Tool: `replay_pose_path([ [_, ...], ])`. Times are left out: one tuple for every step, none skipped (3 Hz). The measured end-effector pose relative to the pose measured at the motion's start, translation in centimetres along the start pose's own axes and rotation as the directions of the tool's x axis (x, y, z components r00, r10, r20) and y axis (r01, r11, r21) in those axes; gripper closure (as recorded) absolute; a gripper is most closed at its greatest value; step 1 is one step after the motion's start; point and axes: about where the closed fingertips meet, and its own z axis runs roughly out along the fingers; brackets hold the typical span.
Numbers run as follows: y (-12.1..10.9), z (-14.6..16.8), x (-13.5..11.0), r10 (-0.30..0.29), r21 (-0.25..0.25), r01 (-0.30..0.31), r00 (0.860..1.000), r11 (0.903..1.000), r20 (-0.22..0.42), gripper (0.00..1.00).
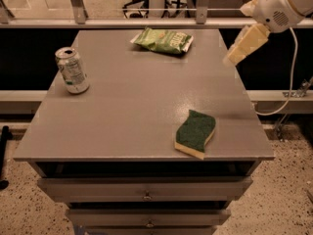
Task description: Move green jalapeno chip bag near 7up can
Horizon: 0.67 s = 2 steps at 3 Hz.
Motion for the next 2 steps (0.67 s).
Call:
replay_pose_path([
  [0.1,0.0,0.0,0.000,-0.001,0.000,1.000,1.0000,-0.001,0.00],
  [0.0,1.2,-0.8,0.037,-0.001,-0.037,0.999,0.9993,0.036,0.00],
])
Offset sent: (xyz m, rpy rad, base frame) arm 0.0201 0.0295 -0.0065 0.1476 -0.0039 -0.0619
